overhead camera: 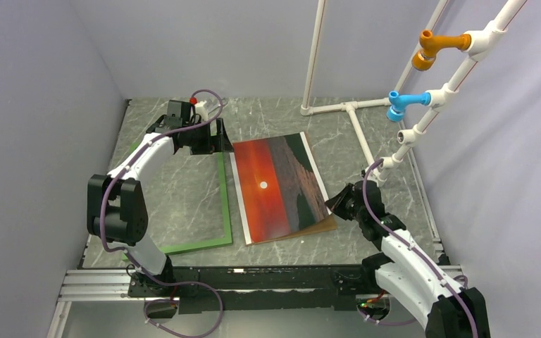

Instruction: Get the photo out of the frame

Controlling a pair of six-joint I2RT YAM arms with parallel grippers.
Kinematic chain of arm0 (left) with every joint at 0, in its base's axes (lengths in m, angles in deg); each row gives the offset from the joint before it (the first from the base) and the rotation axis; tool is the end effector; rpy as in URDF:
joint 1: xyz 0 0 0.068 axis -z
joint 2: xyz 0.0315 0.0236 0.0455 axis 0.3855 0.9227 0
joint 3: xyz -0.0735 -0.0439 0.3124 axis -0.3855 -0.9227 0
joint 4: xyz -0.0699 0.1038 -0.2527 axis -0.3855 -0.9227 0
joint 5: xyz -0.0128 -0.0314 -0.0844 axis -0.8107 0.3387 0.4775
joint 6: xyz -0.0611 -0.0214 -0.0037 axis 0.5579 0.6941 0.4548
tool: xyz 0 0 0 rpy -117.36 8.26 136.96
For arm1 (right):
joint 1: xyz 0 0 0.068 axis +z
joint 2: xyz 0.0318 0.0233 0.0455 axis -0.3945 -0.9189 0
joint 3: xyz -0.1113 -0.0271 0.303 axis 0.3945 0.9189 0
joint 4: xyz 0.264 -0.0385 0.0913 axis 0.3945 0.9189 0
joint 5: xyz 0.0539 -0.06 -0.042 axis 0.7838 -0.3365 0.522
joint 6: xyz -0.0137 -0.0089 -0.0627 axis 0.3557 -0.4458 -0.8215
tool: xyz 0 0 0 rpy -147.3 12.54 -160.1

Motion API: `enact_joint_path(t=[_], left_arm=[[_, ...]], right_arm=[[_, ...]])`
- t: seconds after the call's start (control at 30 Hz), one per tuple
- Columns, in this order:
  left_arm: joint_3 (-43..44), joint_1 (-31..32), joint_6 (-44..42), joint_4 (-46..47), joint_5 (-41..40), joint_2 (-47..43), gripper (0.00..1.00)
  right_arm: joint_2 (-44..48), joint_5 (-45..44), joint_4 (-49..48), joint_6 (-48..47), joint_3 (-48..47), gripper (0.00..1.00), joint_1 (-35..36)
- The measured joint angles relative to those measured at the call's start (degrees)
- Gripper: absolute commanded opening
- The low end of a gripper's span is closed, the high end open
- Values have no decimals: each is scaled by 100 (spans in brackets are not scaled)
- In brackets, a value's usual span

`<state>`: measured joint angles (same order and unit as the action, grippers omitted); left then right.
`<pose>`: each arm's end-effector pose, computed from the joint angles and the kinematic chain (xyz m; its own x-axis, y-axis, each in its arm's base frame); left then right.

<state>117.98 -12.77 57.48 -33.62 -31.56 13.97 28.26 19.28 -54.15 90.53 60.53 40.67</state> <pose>0.3861 -0.0909 0.3001 -0.8294 -0.1005 -0.5496 0.2376 0.8269 -0.5097 0.1541 0.0519 0.2023 -0.6439 0.5586 -0.5229 0.1755 0.7730 0.6096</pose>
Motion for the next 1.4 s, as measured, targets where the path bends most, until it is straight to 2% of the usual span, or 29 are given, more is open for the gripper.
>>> enact_joint_path(t=[0.3, 0.8, 1.0, 1.17, 1.4], left_arm=[[0, 0, 0, -2, 17, 7, 99], [-59, 0, -7, 127, 35, 46, 99], [-341, 153, -184, 267, -127, -295, 99], [-533, 625, -520, 411, -546, -960, 99], [-876, 1038, -695, 765, -649, -1832, 99]], right_arm=[[-92, -195, 286, 4, 50, 1, -7], [-476, -219, 295, -9, 223, 19, -7], [-656, -339, 343, -17, 223, 45, -7], [-680, -442, 518, -114, 50, 69, -7], [-682, -688, 1071, -195, -201, 84, -9]])
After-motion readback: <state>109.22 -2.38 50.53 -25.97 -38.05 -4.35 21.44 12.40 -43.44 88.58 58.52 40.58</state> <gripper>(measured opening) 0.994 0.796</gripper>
